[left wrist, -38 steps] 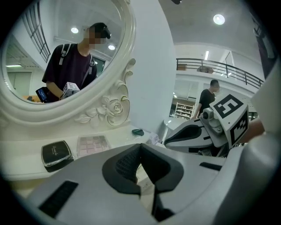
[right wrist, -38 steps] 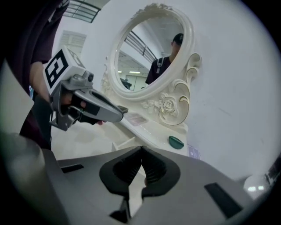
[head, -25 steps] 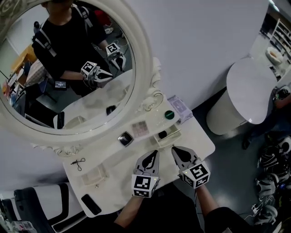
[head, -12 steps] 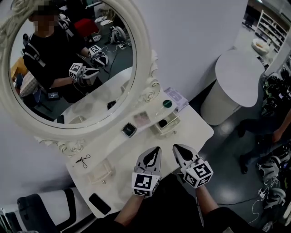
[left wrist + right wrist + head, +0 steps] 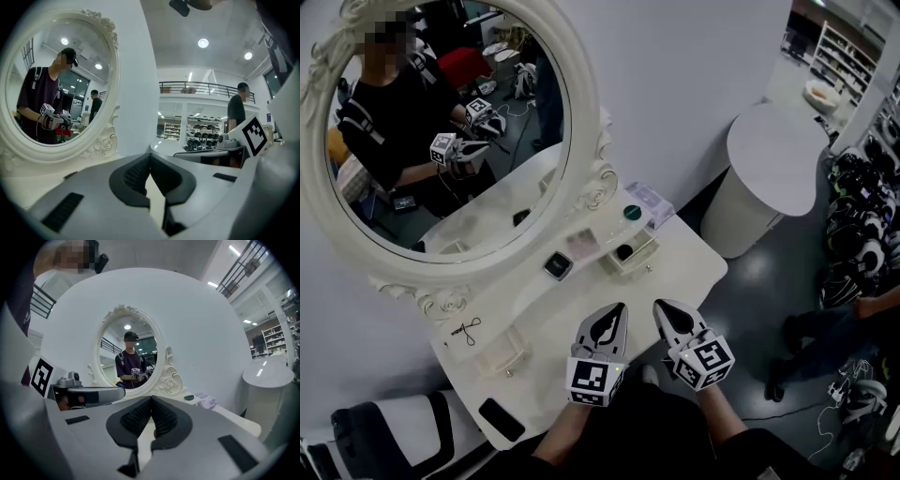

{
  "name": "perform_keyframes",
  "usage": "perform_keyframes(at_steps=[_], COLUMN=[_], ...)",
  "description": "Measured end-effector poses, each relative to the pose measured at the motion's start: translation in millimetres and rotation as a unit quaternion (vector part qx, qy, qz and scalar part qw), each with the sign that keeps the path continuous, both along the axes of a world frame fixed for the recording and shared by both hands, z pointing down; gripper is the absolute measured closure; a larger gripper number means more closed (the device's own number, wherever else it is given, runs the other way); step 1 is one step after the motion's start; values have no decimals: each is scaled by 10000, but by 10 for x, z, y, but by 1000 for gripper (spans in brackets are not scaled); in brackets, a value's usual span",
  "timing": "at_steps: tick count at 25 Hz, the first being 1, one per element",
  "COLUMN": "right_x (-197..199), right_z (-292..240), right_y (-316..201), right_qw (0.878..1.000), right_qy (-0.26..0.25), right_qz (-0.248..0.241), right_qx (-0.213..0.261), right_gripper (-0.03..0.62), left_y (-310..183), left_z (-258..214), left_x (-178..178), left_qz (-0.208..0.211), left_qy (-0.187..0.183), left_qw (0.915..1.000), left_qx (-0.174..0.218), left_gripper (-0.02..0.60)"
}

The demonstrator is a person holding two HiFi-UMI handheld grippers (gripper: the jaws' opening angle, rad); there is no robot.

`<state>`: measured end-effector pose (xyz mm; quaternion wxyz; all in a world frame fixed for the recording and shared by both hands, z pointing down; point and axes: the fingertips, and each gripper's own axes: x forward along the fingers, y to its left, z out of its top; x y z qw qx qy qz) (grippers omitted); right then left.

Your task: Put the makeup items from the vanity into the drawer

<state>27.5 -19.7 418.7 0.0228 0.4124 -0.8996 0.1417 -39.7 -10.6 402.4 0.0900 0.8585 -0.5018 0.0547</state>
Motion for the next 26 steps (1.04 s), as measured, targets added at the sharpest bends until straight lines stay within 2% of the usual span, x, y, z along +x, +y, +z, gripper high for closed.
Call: perform_keyframes(at_steps=[11,26], right_x=[140,111], right_z=[-123,-127], right_y=[-83,-64], right_qw=[9997,9993], right_qy=[-80,-67], right_qz=[-140,-274], right_qx=[174,250], right_gripper=[571,571], left_y=[-25,15], left_z=[-90,-56], left_x=[109,100], left_qz=[-198,-340], left_qy=[-5,18], left_qw=[9997,9993], left_qx=[139,131], left_gripper=[566,566])
